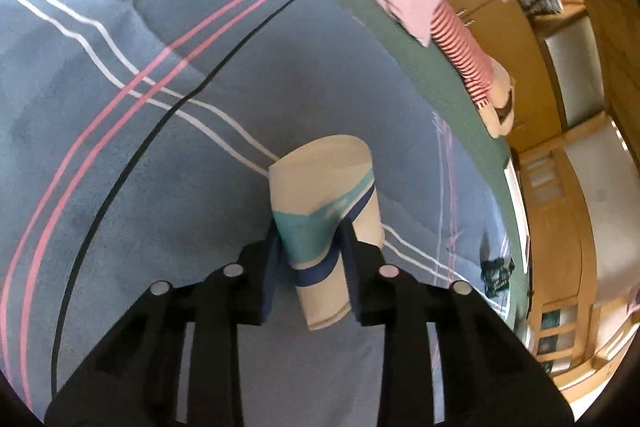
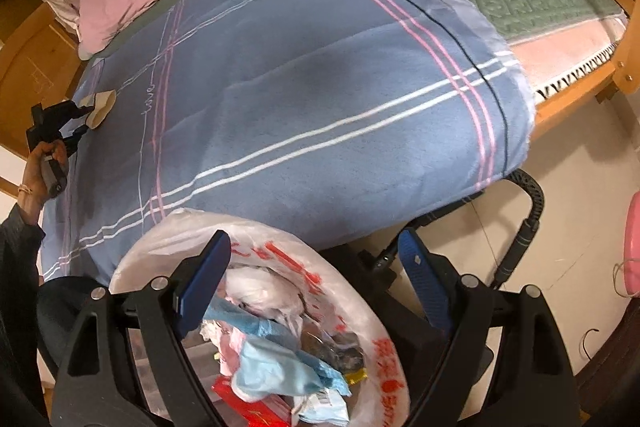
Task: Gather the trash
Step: 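Grasp the white-and-teal paper cup with the left tool while the right tool moves to the green bag, then grasp the dark green snack bag with the right tool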
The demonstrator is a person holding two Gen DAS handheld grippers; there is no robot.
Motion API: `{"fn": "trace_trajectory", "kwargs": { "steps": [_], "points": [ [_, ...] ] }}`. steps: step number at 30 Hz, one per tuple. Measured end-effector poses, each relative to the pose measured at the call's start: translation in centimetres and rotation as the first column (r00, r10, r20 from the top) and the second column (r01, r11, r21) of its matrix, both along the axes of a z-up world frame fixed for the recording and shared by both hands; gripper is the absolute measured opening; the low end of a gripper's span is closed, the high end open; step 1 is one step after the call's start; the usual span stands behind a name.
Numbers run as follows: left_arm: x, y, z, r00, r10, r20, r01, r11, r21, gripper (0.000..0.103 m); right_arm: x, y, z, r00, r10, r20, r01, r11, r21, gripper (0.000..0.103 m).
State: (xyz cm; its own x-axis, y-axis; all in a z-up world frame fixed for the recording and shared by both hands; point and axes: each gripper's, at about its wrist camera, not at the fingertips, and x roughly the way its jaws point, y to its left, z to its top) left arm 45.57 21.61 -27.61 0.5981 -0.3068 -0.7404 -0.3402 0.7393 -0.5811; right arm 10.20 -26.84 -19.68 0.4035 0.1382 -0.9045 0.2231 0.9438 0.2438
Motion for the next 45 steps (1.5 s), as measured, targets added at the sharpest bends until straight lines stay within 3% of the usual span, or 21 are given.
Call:
{"fn": "trace_trajectory", "kwargs": {
  "steps": [2, 7, 9, 11, 13, 16, 19, 22, 24, 27, 28, 29, 30, 32, 33, 39, 42, 45],
  "points": [
    [-1.6, -1.0, 1.5, 1.0, -0.008, 0.016, 0.008, 1.0, -0.003, 0.022, 1.0, 0.7, 0.3, 1.0, 0.021, 0.015, -0.021, 1.0, -0.006, 0.084],
    [-8.5, -7.1, 7.1, 0.99, -0.132, 0.052, 0.12, 0.976, 0.18, 0.021, 6.3, 2.7, 2.5, 0.986, 0.084, 0.142, -0.077, 0.995, -0.061, 0.084],
    [-12.3, -10.4, 8.6, 0.976, -0.189, 0.112, 0.153, 0.95, 0.271, 0.021, 9.6, 3.7, 3.4, 0.973, 0.097, 0.211, -0.074, 0.991, -0.114, 0.084],
    [-16.1, -13.2, 8.8, 0.962, -0.22, 0.165, 0.148, 0.921, 0.361, 0.021, 13.4, 4.5, 4.0, 0.958, 0.099, 0.269, -0.067, 0.99, -0.124, 0.084],
    [-17.8, -14.7, 8.1, 0.958, -0.229, 0.17, 0.147, 0.906, 0.396, 0.021, 17.2, 5.3, 4.2, 0.946, 0.12, 0.301, -0.084, 0.988, -0.128, 0.084],
    [-20.0, -15.7, 5.6, 0.959, -0.269, 0.089, 0.214, 0.892, 0.399, 0.021, 24.0, 7.2, 3.8, 0.936, 0.151, 0.319, -0.047, 0.949, -0.31, 0.084],
    [-21.2, -15.3, 4.6, 0.96, -0.276, 0.044, 0.233, 0.879, 0.415, 0.021, 29.8, 8.1, 2.5, 0.934, 0.189, 0.302, -0.054, 0.913, -0.404, 0.084],
    [-21.1, -15.0, 4.7, 0.967, -0.247, 0.057, 0.2, 0.882, 0.427, 0.021, 35.9, 7.1, 0.2, 0.968, 0.096, 0.231, 0.0, 0.924, -0.383, 0.084],
    [-21.1, -14.7, 4.3, 0.969, -0.241, 0.05, 0.198, 0.886, 0.419, 0.021, 37.8, 7.0, -0.7, 0.977, 0.064, 0.204, 0.017, 0.927, -0.375, 0.084],
    [-20.8, -14.7, 4.6, 0.971, -0.23, 0.057, 0.184, 0.884, 0.43, 0.021, 40.0, 7.5, -2.1, 0.987, 0.047, 0.151, 0.024, 0.899, -0.437, 0.084],
    [-20.5, -15.0, 4.7, 0.972, -0.228, 0.056, 0.181, 0.88, 0.439, 0.021, 40.2, 7.7, -2.7, 0.99, 0.058, 0.129, 0.004, 0.9, -0.437, 0.077],
    [-20.5, -15.1, 4.7, 0.972, -0.229, 0.055, 0.181, 0.876, 0.447, 0.021, 40.3, 7.8, -3.1, 0.991, 0.071, 0.115, -0.016, 0.905, -0.425, 0.052],
    [-21.0, -15.3, 4.8, 0.971, -0.231, 0.055, 0.182, 0.874, 0.451, 0.021, 40.2, 7.8, -3.7, 0.993, 0.078, 0.09, -0.035, 0.913, -0.406, 0.036],
    [-20.7, -15.4, 4.8, 0.971, -0.233, 0.055, 0.182, 0.869, 0.46, 0.021, 39.1, 7.7, -4.0, 0.993, 0.071, 0.093, -0.033, 0.933, -0.358, 0.015],
    [-20.8, -15.5, 4.9, 0.97, -0.236, 0.056, 0.184, 0.867, 0.464, 0.021, 38.3, 7.7, -3.7, 0.992, 0.075, 0.105, -0.036, 0.942, -0.333, 0.011],
    [-21.2, -15.7, 5.1, 0.971, -0.23, 0.06, 0.175, 0.862, 0.476, 0.021, 30.8, 8.0, -0.2, 0.969, 0.169, 0.18, -0.145, 0.98, -0.138, 0.011],
    [-21.4, -15.7, 5.2, 0.972, -0.228, 0.061, 0.172, 0.86, 0.48, 0.021, 25.1, 8.5, 1.1, 0.951, 0.254, 0.178, -0.247, 0.967, -0.06, 0.011],
    [-21.6, -15.5, 5.3, 0.974, -0.219, 0.062, 0.165, 0.866, 0.472, 0.021, 19.4, 9.4, 0.4, 0.937, 0.329, 0.118, -0.332, 0.943, 0.007, 0.011]
  ]
}}
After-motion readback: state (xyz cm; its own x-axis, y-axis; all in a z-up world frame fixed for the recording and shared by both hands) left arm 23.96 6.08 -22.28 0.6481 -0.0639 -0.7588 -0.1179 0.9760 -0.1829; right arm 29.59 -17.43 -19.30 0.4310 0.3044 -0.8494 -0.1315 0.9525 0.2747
